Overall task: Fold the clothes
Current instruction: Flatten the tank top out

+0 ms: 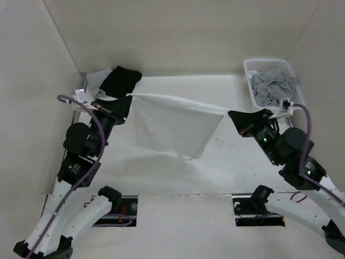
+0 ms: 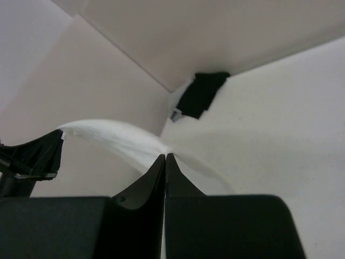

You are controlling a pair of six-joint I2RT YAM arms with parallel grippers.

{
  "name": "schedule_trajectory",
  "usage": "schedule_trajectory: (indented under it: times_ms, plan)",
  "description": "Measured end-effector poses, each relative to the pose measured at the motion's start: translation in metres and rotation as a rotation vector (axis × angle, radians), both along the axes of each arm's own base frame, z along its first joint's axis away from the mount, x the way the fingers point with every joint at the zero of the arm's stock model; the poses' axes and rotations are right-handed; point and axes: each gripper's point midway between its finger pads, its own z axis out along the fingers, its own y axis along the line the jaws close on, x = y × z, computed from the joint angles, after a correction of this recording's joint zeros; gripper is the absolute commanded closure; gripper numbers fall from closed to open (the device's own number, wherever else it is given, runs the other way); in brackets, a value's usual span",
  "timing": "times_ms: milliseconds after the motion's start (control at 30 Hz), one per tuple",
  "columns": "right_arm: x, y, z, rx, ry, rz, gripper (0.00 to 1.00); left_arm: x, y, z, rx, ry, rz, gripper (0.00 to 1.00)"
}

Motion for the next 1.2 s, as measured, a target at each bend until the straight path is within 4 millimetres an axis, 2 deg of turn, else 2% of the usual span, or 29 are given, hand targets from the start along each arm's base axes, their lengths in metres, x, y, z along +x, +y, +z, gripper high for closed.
schedule_trajectory:
  times_ms: [33, 67, 100, 167, 233, 267, 300, 367, 400, 433, 467, 567, 633, 700, 800, 867, 967, 1033, 1100, 1167, 1200]
  plan:
    - [-0.005, -0.002, 0.014, 0.007, -0.027, 0.005, 0.98, -0.009, 0.007, 0.027, -0.033, -0.06, 0.015, 0.95]
    - [-0.009, -0.004, 0.032, 0.019, -0.06, 0.007, 0.98, -0.012, 0.01, 0.039, -0.048, -0.086, 0.021, 0.95]
    - [-0.01, -0.007, 0.041, 0.028, -0.079, 0.005, 0.98, -0.015, 0.013, 0.048, -0.059, -0.107, 0.026, 0.95]
    - [-0.008, -0.011, 0.058, 0.023, -0.111, -0.013, 0.98, -0.015, 0.015, 0.061, -0.072, -0.13, 0.035, 0.95]
    - [0.004, -0.013, 0.06, 0.005, -0.113, -0.048, 0.98, -0.005, 0.013, 0.061, -0.068, -0.121, 0.047, 0.95]
    - [0.01, -0.013, 0.057, -0.005, -0.109, -0.061, 0.98, 0.002, 0.012, 0.057, -0.062, -0.108, 0.055, 0.95]
    - [0.023, -0.011, 0.051, -0.027, -0.094, -0.075, 0.98, 0.019, 0.012, 0.047, -0.044, -0.073, 0.078, 0.95]
    - [0.057, -0.003, 0.028, -0.082, -0.036, -0.089, 0.98, 0.041, 0.01, 0.03, -0.023, -0.019, 0.097, 0.95]
    - [0.069, -0.001, 0.022, -0.095, -0.021, -0.093, 0.98, 0.058, 0.009, 0.017, -0.011, 0.017, 0.11, 0.95]
    - [0.075, 0.0, 0.017, -0.102, -0.01, -0.091, 0.98, 0.064, 0.008, 0.013, -0.007, 0.03, 0.112, 0.95]
    - [0.1, 0.003, 0.001, -0.123, 0.036, -0.091, 0.98, 0.085, 0.006, -0.003, 0.002, 0.077, 0.115, 0.95]
    - [0.153, 0.006, -0.018, -0.144, 0.106, -0.09, 0.98, 0.135, 0.006, -0.029, 0.008, 0.165, 0.125, 0.95]
    - [0.182, 0.007, -0.025, -0.148, 0.141, -0.084, 0.98, 0.163, 0.007, -0.045, 0.003, 0.219, 0.125, 0.95]
    - [0.194, 0.01, -0.017, -0.143, 0.14, -0.069, 0.98, 0.18, 0.008, -0.049, -0.008, 0.245, 0.113, 0.95]
    - [0.192, 0.012, 0.018, -0.117, 0.073, -0.048, 0.98, 0.187, 0.008, -0.04, -0.028, 0.235, 0.095, 0.95]
    - [0.179, 0.01, 0.042, -0.095, 0.009, -0.038, 0.97, 0.179, 0.007, -0.022, -0.047, 0.19, 0.079, 0.95]
    - [0.151, 0.002, 0.06, -0.066, -0.065, -0.032, 0.97, 0.161, 0.006, 0.0, -0.073, 0.112, 0.053, 0.94]
    - [0.132, -0.005, 0.046, -0.053, -0.069, -0.032, 0.97, 0.142, 0.005, -0.002, -0.092, 0.084, 0.035, 0.93]
    - [0.121, -0.007, 0.013, -0.035, -0.045, -0.025, 0.97, 0.125, 0.003, -0.02, -0.107, 0.074, 0.017, 0.92]
    - [0.118, -0.007, -0.038, -0.04, 0.033, -0.019, 0.97, 0.114, 0.001, -0.062, -0.114, 0.126, 0.004, 0.92]
    - [0.117, -0.006, -0.069, -0.049, 0.087, -0.015, 0.97, 0.11, 0.0, -0.092, -0.111, 0.175, -0.001, 0.92]
